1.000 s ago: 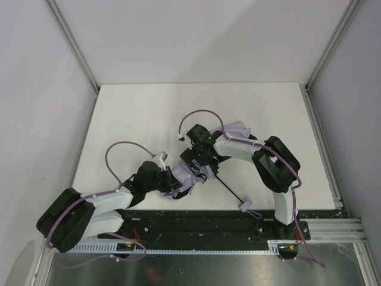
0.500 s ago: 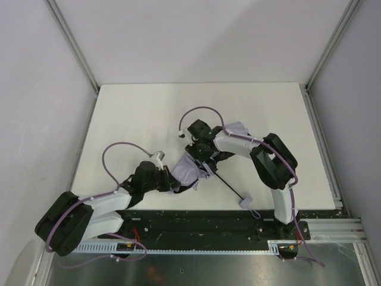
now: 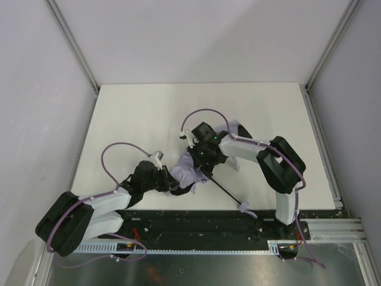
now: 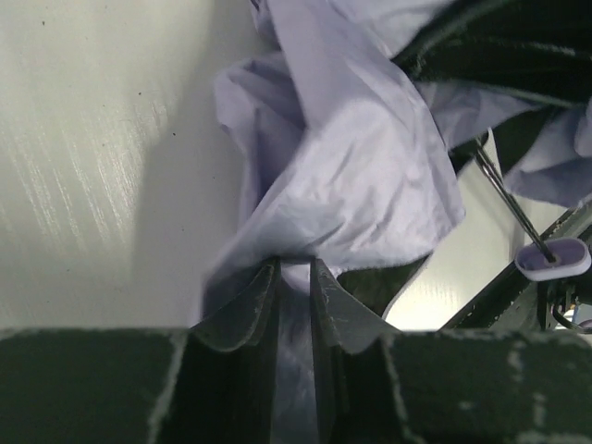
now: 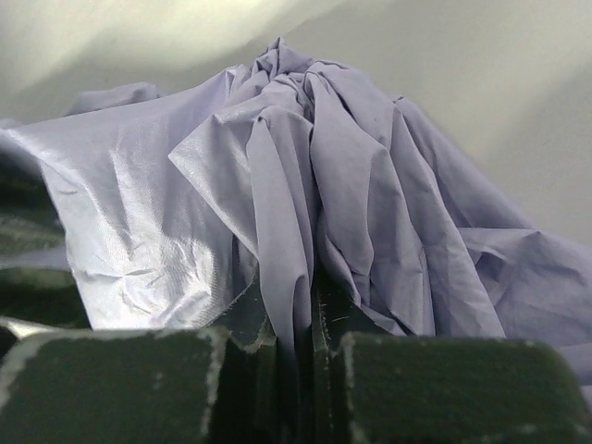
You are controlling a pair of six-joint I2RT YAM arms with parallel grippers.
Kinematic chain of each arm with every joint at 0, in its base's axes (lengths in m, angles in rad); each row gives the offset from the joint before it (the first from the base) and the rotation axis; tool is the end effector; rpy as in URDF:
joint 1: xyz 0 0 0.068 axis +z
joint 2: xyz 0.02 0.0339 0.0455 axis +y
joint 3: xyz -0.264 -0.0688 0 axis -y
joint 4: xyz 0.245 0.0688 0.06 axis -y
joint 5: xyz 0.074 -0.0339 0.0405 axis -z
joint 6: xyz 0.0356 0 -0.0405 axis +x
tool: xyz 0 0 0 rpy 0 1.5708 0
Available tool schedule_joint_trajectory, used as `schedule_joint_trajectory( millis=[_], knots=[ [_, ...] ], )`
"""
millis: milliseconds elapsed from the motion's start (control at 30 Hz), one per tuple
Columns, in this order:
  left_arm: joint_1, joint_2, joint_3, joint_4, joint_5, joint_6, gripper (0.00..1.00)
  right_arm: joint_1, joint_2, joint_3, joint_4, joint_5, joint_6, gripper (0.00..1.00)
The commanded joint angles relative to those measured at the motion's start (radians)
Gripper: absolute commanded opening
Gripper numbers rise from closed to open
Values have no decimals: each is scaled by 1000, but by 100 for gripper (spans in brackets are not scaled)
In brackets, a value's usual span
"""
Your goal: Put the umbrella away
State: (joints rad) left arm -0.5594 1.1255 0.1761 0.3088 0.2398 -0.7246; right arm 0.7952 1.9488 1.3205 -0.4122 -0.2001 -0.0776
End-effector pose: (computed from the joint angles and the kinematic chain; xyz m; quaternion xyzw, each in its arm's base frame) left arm 0.1521 -0.1052 0.1226 -0.0197 0.8888 -0.3523 0.2926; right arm 0.2792 0.2948 0.1695 -0.4296 0.8592 0.1818 0.2103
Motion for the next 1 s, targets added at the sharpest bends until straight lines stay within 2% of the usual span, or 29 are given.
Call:
schedule_joint_trajectory(
  millis=[0,167,333,400,567,800,967],
  knots=[
    [8,11,18,12,6,30,23,-13,-78,-89,-4,-118,58,0],
    [7,-2,26,9,24,24,26,-31,-151,-99,14,-200,73,0],
    [7,-82,23,4,54,21,41,-70,-215,-123,48,-189,117,0],
    [8,-94,34,-8,60,24,43,-90,-259,-138,81,-220,155,0],
    [7,-30,90,-14,66,33,39,-119,-355,-144,144,-355,247,0],
    [12,131,295,-10,56,58,35,-136,-438,-169,198,-533,365,0],
    [14,182,384,-10,44,44,36,-213,-481,-181,204,-574,392,0]
  ],
)
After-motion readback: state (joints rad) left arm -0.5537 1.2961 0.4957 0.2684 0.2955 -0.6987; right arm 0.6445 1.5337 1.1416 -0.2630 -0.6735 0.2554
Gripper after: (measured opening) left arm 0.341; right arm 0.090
